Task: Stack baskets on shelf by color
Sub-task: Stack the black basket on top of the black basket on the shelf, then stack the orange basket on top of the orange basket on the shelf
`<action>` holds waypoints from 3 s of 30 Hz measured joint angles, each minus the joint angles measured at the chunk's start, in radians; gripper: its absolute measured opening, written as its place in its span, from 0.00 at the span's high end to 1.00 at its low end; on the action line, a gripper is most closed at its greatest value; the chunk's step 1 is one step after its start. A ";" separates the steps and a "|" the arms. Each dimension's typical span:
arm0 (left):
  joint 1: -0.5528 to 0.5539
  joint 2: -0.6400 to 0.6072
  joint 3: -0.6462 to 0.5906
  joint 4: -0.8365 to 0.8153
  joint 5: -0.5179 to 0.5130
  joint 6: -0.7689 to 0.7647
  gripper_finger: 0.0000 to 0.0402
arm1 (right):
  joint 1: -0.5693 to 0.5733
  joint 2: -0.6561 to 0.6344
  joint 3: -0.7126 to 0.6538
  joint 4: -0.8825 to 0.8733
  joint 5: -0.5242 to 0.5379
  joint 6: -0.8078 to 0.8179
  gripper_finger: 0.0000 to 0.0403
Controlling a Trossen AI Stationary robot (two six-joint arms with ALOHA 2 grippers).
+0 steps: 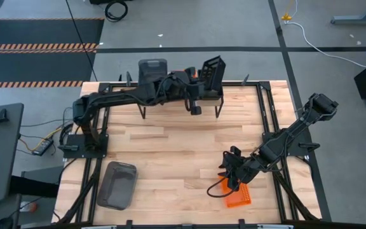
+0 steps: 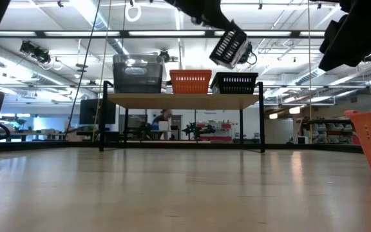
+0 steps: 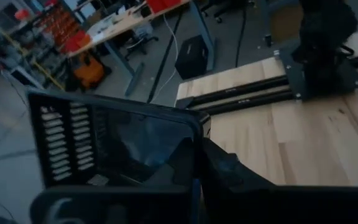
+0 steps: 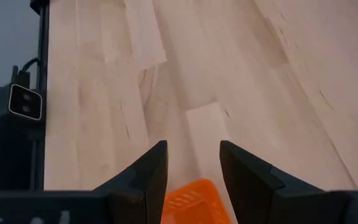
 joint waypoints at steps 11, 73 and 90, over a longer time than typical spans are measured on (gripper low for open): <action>0.009 0.036 -0.001 0.049 -0.038 -0.062 0.95 | 0.000 0.000 0.000 0.043 0.000 0.000 0.62; -0.145 -0.195 -0.001 -0.227 0.107 -0.169 0.77 | 0.206 0.113 0.001 0.040 -0.303 0.237 0.63; -0.184 -0.394 0.000 -0.455 -0.032 -0.210 0.77 | -0.003 0.173 0.000 -0.290 -0.074 0.061 0.63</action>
